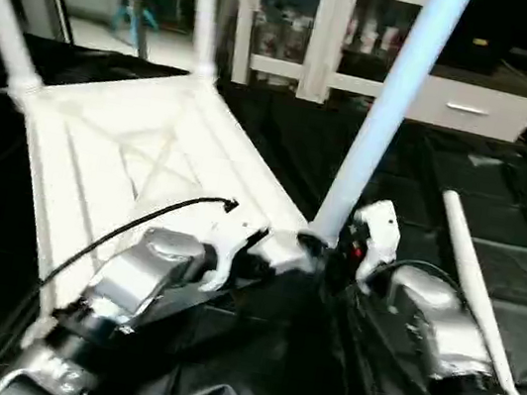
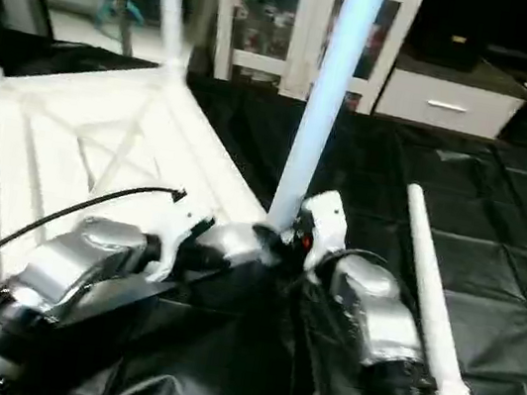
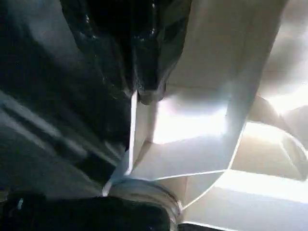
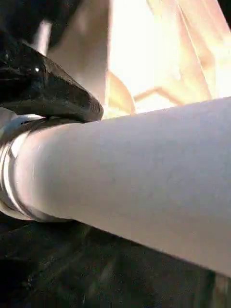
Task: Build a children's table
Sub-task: Rotate leg to tighten
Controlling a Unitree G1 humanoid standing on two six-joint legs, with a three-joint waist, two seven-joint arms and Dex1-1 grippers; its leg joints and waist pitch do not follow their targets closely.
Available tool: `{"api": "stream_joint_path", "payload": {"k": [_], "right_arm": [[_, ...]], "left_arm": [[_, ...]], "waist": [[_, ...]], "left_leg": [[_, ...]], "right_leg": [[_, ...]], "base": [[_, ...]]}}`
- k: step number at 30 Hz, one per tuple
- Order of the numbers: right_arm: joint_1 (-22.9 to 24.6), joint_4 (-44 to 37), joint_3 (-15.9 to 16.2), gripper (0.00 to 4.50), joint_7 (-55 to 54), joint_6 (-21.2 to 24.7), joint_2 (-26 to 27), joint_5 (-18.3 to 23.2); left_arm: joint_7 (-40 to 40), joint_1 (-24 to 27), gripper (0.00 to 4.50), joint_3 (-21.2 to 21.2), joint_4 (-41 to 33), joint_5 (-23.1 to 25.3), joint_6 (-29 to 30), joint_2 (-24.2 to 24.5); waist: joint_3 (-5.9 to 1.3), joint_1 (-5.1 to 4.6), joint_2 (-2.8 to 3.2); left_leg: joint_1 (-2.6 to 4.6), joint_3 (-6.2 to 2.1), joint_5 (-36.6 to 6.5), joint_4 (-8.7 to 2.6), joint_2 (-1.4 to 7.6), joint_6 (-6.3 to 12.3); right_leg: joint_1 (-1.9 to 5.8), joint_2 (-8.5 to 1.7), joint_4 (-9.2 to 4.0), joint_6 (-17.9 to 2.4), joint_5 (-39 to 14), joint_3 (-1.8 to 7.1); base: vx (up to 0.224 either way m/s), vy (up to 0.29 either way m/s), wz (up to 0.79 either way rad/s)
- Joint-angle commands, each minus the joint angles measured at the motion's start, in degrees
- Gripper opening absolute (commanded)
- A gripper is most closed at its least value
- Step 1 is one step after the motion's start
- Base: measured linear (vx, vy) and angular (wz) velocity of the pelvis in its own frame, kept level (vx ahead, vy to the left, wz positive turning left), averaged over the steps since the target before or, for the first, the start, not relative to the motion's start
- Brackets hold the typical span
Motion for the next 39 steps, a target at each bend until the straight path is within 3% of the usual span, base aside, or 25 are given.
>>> {"api": "stream_joint_path", "payload": {"k": [1, 2, 4, 9, 13, 18, 19, 22, 25, 27, 30, 35, 39], "right_arm": [[0.2, 7.17, -3.59, 2.64, -10.99, 1.84, 1.99, -2.41], [-0.58, 8.32, -3.92, 2.64, -14.19, 1.44, 3.66, -2.8], [-2.04, 10.04, -4.6, 2.64, -19.32, 0.74, 6.53, -3.08], [-5.43, 13.14, -4.63, 2.63, -29.38, 1.92, 11.47, -4.79], [-7.28, 14.99, -4.75, 2.63, -31.33, 1.19, 13.08, -5.91], [-7.25, 13.97, -5.02, 2.63, -26.86, -1.24, 13.35, -4.59], [-7.0, 13.33, -4.82, 3.19, -25.48, -1.91, 13.15, -4.38], [-6.06, 10.87, -3.78, 3.39, -22.37, -2.68, 12.06, -4.16], [-4.78, 6.26, -2.98, 3.76, -15.11, -1.14, 8.19, -3.41], [-4.38, 5.02, -2.48, 3.86, -11.18, 0.27, 6.23, -3.01], [-3.27, 1.93, -1.0, 4.19, -3.2, 2.66, 2.06, -2.05], [0.79, -6.56, 4.16, 4.19, 14.56, 1.14, -9.49, -2.01], [2.56, -8.79, 5.3, 4.19, 21.09, 0.37, -13.29, -1.48]], "left_arm": [[5.0, -2.19, 0.0, 4.55, 1.75, -1.96, -1.64, -3.83], [8.0, -3.23, 0.0, 5.72, 3.68, -1.65, -2.27, -5.49], [12.08, -4.89, 0.0, 6.51, 6.85, -0.58, -3.66, -7.4], [15.6, -7.36, 0.0, 3.9, 10.77, 3.08, -6.72, -8.72], [15.59, -7.87, 0.0, 2.8, 11.71, 4.34, -7.06, -8.59], [14.68, -7.16, 0.0, 2.27, 10.9, 4.39, -6.84, -7.37], [14.12, -7.03, 0.0, 2.08, 10.75, 4.32, -6.79, -7.04], [11.74, -6.54, 0.0, 1.31, 10.0, 4.35, -6.64, -5.91], [6.39, -4.9, 0.0, -1.47, 7.1, 4.86, -5.02, -2.14], [4.47, -4.32, 0.0, -2.46, 5.86, 4.66, -4.34, -0.7], [0.55, -3.28, 0.0, -4.06, 3.38, 3.83, -3.14, 1.87], [-10.08, -1.19, 0.0, -9.14, -2.96, 2.6, -2.95, 9.03], [-14.6, -0.18, 0.0, -10.96, -5.98, 1.62, -2.03, 11.97]], "waist": [[-2.47, 0.0, 0.05], [-2.73, 0.05, -0.12], [-2.76, 0.13, 0.06], [-3.0, 0.35, 0.23], [-2.84, 0.43, 0.21], [-2.48, 0.32, 0.04], [-2.53, 0.34, 0.14], [-2.62, 0.45, 0.14], [-3.01, 0.59, 0.08], [-3.14, 0.6, 0.31], [-3.29, 1.05, 0.4], [-3.12, 1.96, 0.47], [-2.79, 2.27, 0.45]], "left_leg": [[0.4, -2.74, -15.76, -5.3, 4.25, -2.0], [0.38, -2.86, -14.92, -5.26, 4.25, -1.97], [0.43, -2.59, -13.76, -5.15, 4.2, -1.51], [0.21, -2.46, -10.25, -5.21, 4.16, -0.24], [0.26, -2.39, -11.43, -5.35, 4.21, -0.21], [0.45, -2.64, -16.2, -5.74, 4.34, -1.3], [0.43, -2.68, -16.05, -5.79, 4.4, -1.46], [0.2, -2.54, -13.71, -5.75, 4.37, -0.73], [-0.27, -2.54, -9.44, -5.37, 4.5, 0.91], [-0.23, -2.24, -6.07, -4.9, 4.41, 2.76], [-0.39, -2.1, -3.01, -4.52, 4.54, 4.72], [-0.09, -2.08, -4.09, -4.48, 4.74, 5.08], [0.03, -2.06, -7.2, -4.75, 4.85, 4.08]], "right_leg": [[1.01, -4.64, -5.55, -10.81, -19.61, 2.79], [1.34, -4.73, -5.3, -11.01, -18.42, 2.71], [1.15, -4.66, -5.26, -11.41, -16.14, 2.8], [1.44, -4.5, -4.66, -11.83, -9.77, 2.73], [1.51, -4.64, -4.77, -11.54, -11.01, 2.75], [1.1, -4.73, -5.53, -9.09, -18.59, 2.78], [1.05, -4.71, -5.46, -8.95, -18.18, 2.83], [1.28, -4.69, -5.11, -9.82, -14.0, 2.88], [1.91, -4.86, -4.39, -11.15, -8.23, 2.88], [1.84, -4.68, -3.95, -13.48, -3.36, 2.81], [1.95, -4.59, -3.33, -15.03, 1.13, 2.72], [1.86, -4.54, -3.26, -15.73, 0.16, 2.65], [1.77, -4.67, -3.8, -15.59, -4.27, 2.78]], "base": [[0.0, 0.0, 0.0], [0.0, 0.0, 0.0], [0.0, 0.0, 0.0], [0.0, 0.0, 0.0], [0.0, 0.0, 0.0], [0.0, 0.0, 0.0], [0.0, 0.0, 0.0], [0.0, 0.0, 0.0], [0.0, 0.0, 0.0], [0.0, 0.0, 0.0], [0.0, 0.0, 0.0], [0.0, 0.0, 0.0], [0.0, 0.0, 0.0]]}}
